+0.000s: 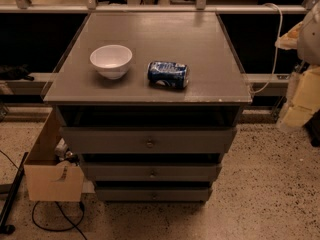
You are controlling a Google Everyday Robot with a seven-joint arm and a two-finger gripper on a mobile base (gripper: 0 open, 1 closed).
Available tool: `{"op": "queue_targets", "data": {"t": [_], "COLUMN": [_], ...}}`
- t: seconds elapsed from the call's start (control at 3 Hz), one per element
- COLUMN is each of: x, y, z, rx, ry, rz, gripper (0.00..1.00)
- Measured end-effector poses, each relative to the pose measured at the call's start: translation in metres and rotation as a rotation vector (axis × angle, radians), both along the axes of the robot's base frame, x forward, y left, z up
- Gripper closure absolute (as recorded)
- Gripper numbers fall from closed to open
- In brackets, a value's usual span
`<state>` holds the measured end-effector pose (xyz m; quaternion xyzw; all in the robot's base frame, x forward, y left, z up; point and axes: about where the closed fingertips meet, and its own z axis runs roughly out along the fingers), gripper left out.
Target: Open top drawer
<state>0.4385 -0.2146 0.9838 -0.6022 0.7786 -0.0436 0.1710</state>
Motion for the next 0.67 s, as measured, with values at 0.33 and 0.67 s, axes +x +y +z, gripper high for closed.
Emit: {"op": "queue_targets", "data": {"t": [0.33,0.67], "x": [0.0,-0.0049], "y": [0.0,-0.0022], "z": [0.0,0.0028], "rx": [0.0,0.007], "ry": [0.0,-0.019], "rz": [0.0,-0.013], "gripper": [0.0,0.0]}}
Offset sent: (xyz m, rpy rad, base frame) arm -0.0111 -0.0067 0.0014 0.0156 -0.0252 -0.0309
